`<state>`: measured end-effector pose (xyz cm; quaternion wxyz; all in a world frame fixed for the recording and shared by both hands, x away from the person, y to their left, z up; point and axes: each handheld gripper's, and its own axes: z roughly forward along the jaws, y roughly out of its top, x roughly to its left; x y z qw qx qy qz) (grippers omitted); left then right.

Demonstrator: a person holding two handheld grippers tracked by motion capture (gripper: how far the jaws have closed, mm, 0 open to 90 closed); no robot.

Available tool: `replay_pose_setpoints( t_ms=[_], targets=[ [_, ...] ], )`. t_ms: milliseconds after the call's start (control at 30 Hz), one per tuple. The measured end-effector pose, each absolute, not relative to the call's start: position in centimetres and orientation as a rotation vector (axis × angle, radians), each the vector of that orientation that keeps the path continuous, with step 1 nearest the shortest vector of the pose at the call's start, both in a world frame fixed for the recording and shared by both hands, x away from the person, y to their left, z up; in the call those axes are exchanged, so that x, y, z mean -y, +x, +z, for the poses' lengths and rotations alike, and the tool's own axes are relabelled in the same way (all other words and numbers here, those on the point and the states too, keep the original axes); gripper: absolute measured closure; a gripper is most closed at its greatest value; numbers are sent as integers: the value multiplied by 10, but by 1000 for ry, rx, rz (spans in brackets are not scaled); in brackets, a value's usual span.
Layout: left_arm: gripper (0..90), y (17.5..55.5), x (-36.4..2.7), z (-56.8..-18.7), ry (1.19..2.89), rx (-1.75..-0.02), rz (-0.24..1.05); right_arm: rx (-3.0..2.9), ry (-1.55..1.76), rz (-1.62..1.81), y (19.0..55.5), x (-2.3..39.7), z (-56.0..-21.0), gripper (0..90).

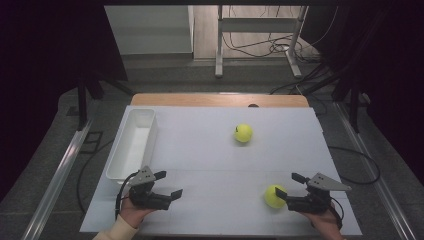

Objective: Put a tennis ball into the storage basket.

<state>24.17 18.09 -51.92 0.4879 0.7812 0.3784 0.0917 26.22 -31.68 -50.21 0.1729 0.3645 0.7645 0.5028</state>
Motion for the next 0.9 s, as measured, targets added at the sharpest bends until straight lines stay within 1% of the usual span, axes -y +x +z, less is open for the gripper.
replay_pose_setpoints(
  t_ms=[433, 900],
  targets=[
    [65, 241, -177, -518, 1907, -893, 210, -2174, 1039, 1429, 263, 316, -502, 135],
    [65, 245, -173, -519, 1913, -900, 208, -2176, 1038, 1446, 268, 317, -504, 137]
  ],
)
